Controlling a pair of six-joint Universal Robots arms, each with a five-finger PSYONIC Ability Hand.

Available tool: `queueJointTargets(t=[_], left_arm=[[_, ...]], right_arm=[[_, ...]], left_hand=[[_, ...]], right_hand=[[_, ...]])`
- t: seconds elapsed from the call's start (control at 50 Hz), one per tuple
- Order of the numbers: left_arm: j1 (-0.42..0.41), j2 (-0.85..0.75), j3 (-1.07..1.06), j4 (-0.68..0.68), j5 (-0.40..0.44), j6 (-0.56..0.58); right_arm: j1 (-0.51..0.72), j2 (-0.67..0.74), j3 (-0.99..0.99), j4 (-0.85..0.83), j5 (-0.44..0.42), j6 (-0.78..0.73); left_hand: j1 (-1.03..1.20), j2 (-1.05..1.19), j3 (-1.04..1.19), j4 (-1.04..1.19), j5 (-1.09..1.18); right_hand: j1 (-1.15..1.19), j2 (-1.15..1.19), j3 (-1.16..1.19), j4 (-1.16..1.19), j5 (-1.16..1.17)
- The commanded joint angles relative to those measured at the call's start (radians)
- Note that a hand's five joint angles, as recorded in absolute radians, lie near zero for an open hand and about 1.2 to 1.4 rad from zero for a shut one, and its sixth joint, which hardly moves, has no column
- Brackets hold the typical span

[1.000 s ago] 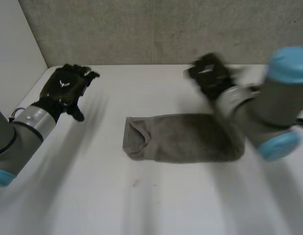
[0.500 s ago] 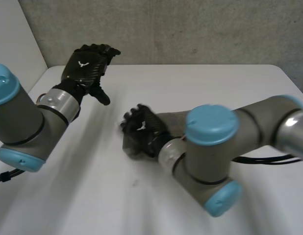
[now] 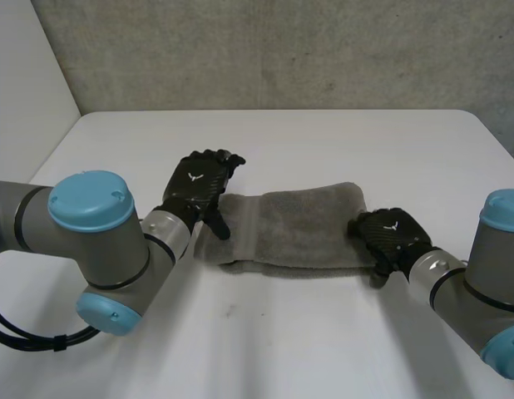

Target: Fold the towel.

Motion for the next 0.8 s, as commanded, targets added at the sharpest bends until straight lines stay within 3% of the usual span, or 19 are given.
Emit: queueJointTargets(t=[0.02, 0.04, 0.06, 0.22, 0.26, 0.28, 0.32, 0.38, 0.48, 0.6, 0.62, 0.64, 0.66, 0.68, 0.74, 0.76, 0.8], left_arm=[[0.002, 0.001, -0.022, -0.005, -0.014, 0.003], [0.002, 0.001, -0.038, -0.005, -0.014, 0.003], [0.002, 0.006, -0.053, -0.005, -0.014, 0.005], [0.006, 0.123, -0.062, -0.007, -0.012, 0.002], [0.009, 0.150, -0.056, -0.007, -0.012, 0.002], [0.010, 0.174, -0.052, -0.007, -0.014, -0.001], [0.013, 0.199, -0.049, -0.007, -0.015, -0.003], [0.021, 0.237, -0.044, -0.007, -0.023, -0.004], [0.039, 0.266, -0.041, -0.008, -0.061, -0.006], [0.064, 0.271, -0.044, -0.015, -0.086, -0.007], [0.064, 0.271, -0.044, -0.015, -0.086, -0.007], [0.064, 0.269, -0.042, -0.013, -0.086, -0.007], [0.064, 0.265, -0.041, -0.013, -0.086, -0.009], [0.064, 0.265, -0.041, -0.013, -0.086, -0.009], [0.065, 0.253, -0.035, -0.012, -0.084, -0.010], [0.065, 0.245, -0.032, -0.011, -0.084, -0.013], [0.064, 0.228, -0.027, -0.011, -0.086, -0.023]], right_arm=[[-0.002, 0.047, -0.025, -0.025, 0.003, -0.019], [-0.002, 0.038, -0.029, -0.029, 0.006, -0.034], [-0.003, 0.028, -0.037, -0.036, 0.012, -0.052], [0.067, -0.002, -0.192, -0.039, 0.036, -0.193], [0.232, 0.043, -0.305, -0.039, 0.021, -0.262], [0.233, 0.044, -0.305, -0.039, 0.021, -0.262], [0.367, 0.129, -0.438, -0.010, 0.016, -0.334], [0.409, 0.179, -0.503, 0.026, 0.006, -0.370], [0.536, 0.379, -0.719, 0.248, -0.066, -0.454], [0.547, 0.439, -0.793, 0.343, -0.059, -0.434], [0.544, 0.429, -0.790, 0.342, -0.039, -0.405], [0.537, 0.403, -0.779, 0.339, -0.013, -0.349], [0.537, 0.403, -0.779, 0.339, -0.013, -0.348], [0.523, 0.360, -0.758, 0.333, 0.012, -0.272], [0.471, 0.250, -0.682, 0.294, 0.039, -0.075], [0.471, 0.249, -0.681, 0.294, 0.039, -0.074], [0.406, 0.145, -0.579, 0.251, 0.036, 0.116]], left_hand=[[0.025, 0.031, 0.030, 0.029, 0.029], [0.025, 0.031, 0.030, 0.029, 0.029], [0.022, 0.028, 0.027, 0.026, 0.026], [0.016, 0.022, 0.021, 0.021, 0.021], [0.013, 0.019, 0.018, 0.018, 0.018], [0.013, 0.019, 0.018, 0.018, 0.018], [0.013, 0.019, 0.018, 0.018, 0.018], [0.013, 0.019, 0.018, 0.018, 0.018], [0.007, 0.013, 0.013, 0.012, 0.012], [0.004, 0.010, 0.010, 0.009, 0.009], [0.004, 0.010, 0.010, 0.009, 0.009], [0.004, 0.010, 0.010, 0.009, 0.009], [0.004, 0.010, 0.010, 0.009, 0.009], [0.004, 0.010, 0.010, 0.009, 0.009], [0.004, 0.010, 0.010, 0.009, 0.009], [0.004, 0.010, 0.010, 0.009, 0.009], [0.004, 0.010, 0.010, 0.009, 0.009]], right_hand=[[0.562, 0.559, 0.572, 0.575, 0.560], [0.827, 0.824, 0.837, 0.839, 0.824], [0.872, 0.869, 0.882, 0.885, 0.869], [0.872, 0.869, 0.882, 0.885, 0.870], [0.872, 0.869, 0.882, 0.885, 0.870], [0.872, 0.869, 0.882, 0.885, 0.870], [0.872, 0.869, 0.882, 0.885, 0.870], [0.872, 0.869, 0.882, 0.885, 0.870], [0.872, 0.869, 0.882, 0.885, 0.870], [0.872, 0.869, 0.882, 0.885, 0.870], [0.839, 0.835, 0.848, 0.851, 0.836], [0.269, 0.265, 0.278, 0.281, 0.266], [0.263, 0.260, 0.273, 0.276, 0.260], [-0.286, -0.290, -0.277, -0.274, -0.289], [-0.349, -0.352, -0.340, -0.337, -0.352], [-0.349, -0.352, -0.340, -0.337, -0.352], [-0.349, -0.352, -0.340, -0.337, -0.352]])
